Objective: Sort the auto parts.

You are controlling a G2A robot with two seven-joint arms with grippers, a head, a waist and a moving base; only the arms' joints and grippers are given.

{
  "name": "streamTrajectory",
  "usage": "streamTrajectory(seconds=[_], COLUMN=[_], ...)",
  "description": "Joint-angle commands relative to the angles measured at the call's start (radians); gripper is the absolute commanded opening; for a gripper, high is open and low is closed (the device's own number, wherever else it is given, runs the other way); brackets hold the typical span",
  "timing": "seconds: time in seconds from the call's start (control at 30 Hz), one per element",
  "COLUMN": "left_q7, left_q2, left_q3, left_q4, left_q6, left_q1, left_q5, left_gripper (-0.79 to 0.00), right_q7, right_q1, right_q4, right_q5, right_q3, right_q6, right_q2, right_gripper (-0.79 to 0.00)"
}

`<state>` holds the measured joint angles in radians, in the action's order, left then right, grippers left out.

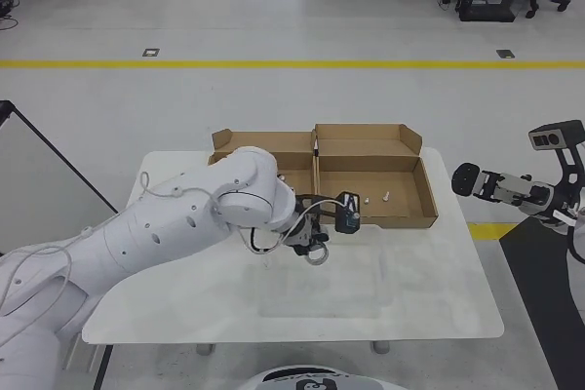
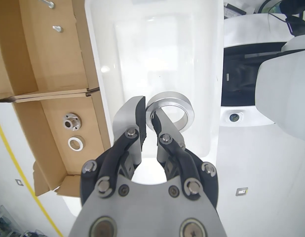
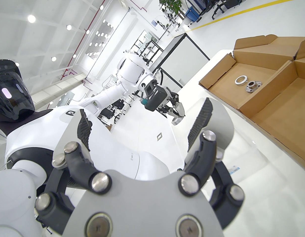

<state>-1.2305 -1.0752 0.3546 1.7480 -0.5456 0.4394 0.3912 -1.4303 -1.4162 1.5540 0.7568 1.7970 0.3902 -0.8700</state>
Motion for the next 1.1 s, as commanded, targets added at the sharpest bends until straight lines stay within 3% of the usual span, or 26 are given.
streamTrajectory(seconds=[0.0, 0.4, 0.67, 0.87, 1.07], left_q7=[0.009, 0.151, 0.424, 0.519, 0.644], left_q2=[0.017, 0.118, 0.165, 0.190, 0.195], left_q3=[0.034, 0.282, 0.465, 0.550, 0.600], left_q4=[0.011, 0.084, 0.118, 0.136, 0.131], left_q6=[-0.001, -0.024, 0.003, -0.128, -0.259], left_q1=[0.012, 0.148, 0.338, 0.472, 0.567], left_q5=[0.014, 0.031, -0.148, -0.300, -0.504], left_gripper=[-0.785, -0.785, -0.785, -0.785, -0.785], right_q7=[0.000, 0.000, 0.000, 0.000, 0.000], right_q1=[0.000, 0.000, 0.000, 0.000, 0.000], right_q4=[0.000, 0.000, 0.000, 0.000, 0.000], right_q5=[0.000, 0.000, 0.000, 0.000, 0.000], right_q3=[0.000, 0.000, 0.000, 0.000, 0.000], right_q6=[0.000, 0.000, 0.000, 0.000, 0.000], right_q2=[0.000, 0.000, 0.000, 0.000, 0.000], right_gripper=[0.000, 0.000, 0.000, 0.000, 0.000])
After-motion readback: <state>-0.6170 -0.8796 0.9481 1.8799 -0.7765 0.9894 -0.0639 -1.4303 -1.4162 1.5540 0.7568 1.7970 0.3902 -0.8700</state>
